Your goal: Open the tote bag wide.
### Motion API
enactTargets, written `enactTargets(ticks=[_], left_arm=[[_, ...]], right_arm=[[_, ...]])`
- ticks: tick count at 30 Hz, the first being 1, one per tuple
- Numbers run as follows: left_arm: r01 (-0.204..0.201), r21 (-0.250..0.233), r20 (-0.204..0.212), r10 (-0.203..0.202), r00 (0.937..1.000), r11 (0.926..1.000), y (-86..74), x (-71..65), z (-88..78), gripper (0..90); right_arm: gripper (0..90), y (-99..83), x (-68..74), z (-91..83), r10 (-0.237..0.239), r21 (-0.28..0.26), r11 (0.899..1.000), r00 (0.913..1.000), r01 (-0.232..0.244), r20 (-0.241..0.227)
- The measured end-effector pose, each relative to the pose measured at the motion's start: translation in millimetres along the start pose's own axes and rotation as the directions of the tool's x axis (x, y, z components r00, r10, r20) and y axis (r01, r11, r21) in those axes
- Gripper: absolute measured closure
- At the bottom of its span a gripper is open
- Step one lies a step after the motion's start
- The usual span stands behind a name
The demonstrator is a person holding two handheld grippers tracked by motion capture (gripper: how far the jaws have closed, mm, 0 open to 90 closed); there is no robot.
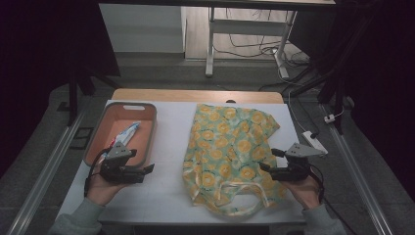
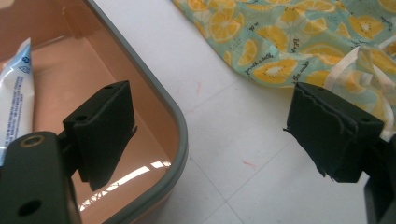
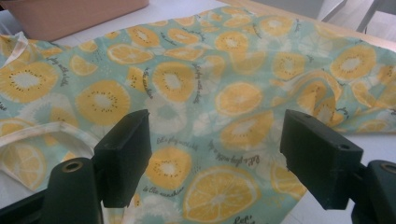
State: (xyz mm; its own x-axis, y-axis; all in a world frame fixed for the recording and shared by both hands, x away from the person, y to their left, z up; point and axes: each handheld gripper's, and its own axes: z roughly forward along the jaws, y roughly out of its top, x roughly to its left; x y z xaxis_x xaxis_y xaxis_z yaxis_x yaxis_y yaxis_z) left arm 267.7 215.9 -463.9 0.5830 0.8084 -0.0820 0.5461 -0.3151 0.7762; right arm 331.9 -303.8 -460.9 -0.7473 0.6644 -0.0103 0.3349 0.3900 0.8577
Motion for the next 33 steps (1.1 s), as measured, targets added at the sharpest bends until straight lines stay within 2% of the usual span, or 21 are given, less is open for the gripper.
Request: enactTargets(ticks=[6,13,25,33], left_arm=[[-0.010,-0.002,-0.002,0.010,0.9999,0.9999,-1.2,-2.8,-1.2,15.6],[-0.024,-0.010,0.001,0.025,0.9997,0.9996,-0.3,-4.7,-3.2,15.5],[-0.038,-0.014,0.005,0.038,0.9993,0.9992,1.3,-5.3,-2.7,15.6],[-0.034,-0.009,0.005,0.034,0.9994,0.9994,2.2,-3.8,-2.8,15.6]], right_arm=[[24.7,0.9,-0.7,3.5,-0.009,-0.010,1.000,1.0000,0.009,-0.001],[24.8,2.7,5.8,0.6,-0.021,0.003,1.000,0.9998,0.021,0.005],[24.8,9.7,12.0,3.1,-0.037,0.013,0.999,0.9992,0.037,-0.017],[25.0,34.6,20.9,2.1,-0.095,0.037,0.995,0.9937,0.098,-0.059]])
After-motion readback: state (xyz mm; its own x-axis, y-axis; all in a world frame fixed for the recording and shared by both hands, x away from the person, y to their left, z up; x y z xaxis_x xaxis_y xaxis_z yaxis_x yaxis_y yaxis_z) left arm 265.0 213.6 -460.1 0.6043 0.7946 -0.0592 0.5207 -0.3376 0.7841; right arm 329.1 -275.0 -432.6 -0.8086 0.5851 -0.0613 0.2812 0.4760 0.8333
